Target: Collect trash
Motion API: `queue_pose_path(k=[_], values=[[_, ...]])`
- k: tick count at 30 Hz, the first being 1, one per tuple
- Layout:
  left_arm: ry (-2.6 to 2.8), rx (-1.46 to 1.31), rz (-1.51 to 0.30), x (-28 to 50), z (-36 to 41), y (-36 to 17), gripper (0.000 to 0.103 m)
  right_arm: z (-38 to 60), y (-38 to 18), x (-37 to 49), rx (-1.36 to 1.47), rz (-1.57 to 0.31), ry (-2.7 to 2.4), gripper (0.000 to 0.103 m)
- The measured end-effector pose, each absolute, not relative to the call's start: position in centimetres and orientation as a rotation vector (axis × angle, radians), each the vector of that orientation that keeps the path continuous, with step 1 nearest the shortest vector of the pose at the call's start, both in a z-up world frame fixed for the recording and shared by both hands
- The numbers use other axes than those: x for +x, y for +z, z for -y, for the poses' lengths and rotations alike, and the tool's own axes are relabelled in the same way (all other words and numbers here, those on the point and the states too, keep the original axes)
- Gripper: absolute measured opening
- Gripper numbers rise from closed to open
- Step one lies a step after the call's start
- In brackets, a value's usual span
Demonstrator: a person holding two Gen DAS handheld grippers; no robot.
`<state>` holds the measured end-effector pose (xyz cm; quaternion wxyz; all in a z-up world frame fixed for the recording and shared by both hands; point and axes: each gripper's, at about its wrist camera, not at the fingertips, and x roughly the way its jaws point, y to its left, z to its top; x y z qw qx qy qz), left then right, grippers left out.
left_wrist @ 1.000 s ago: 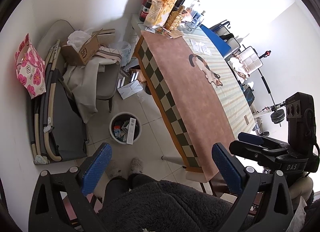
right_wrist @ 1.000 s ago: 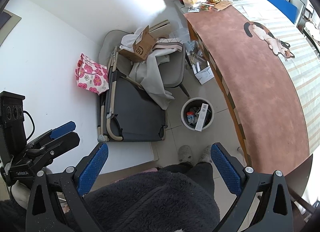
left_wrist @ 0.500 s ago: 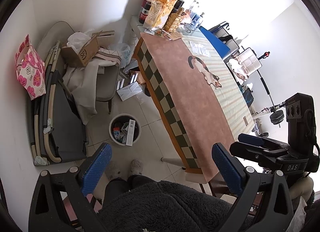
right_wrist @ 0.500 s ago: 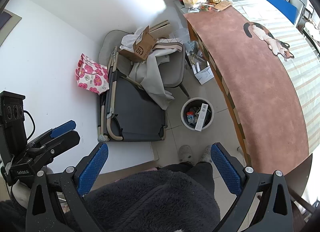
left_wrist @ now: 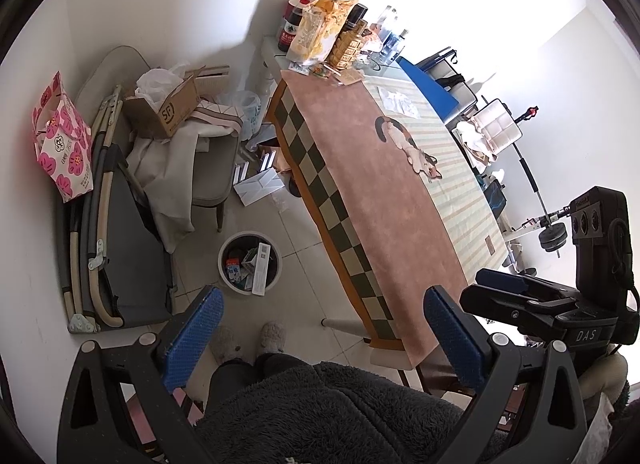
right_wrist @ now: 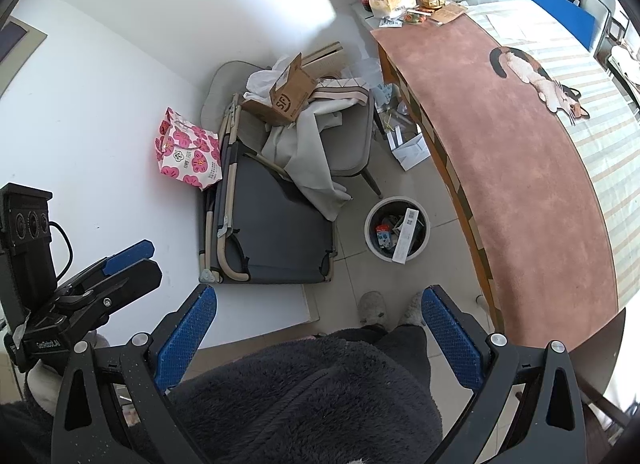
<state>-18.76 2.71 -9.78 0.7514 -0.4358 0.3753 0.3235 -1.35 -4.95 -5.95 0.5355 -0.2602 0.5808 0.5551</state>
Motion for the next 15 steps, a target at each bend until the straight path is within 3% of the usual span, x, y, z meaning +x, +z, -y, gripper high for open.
queue_pose_path(k=[15], values=[[0.707, -0.948, -0.816, -18.85, -3.08, -9.47, 0.102, 4.93, -5.51, -1.43, -0.621, -1.38, 1.33, 0.103]])
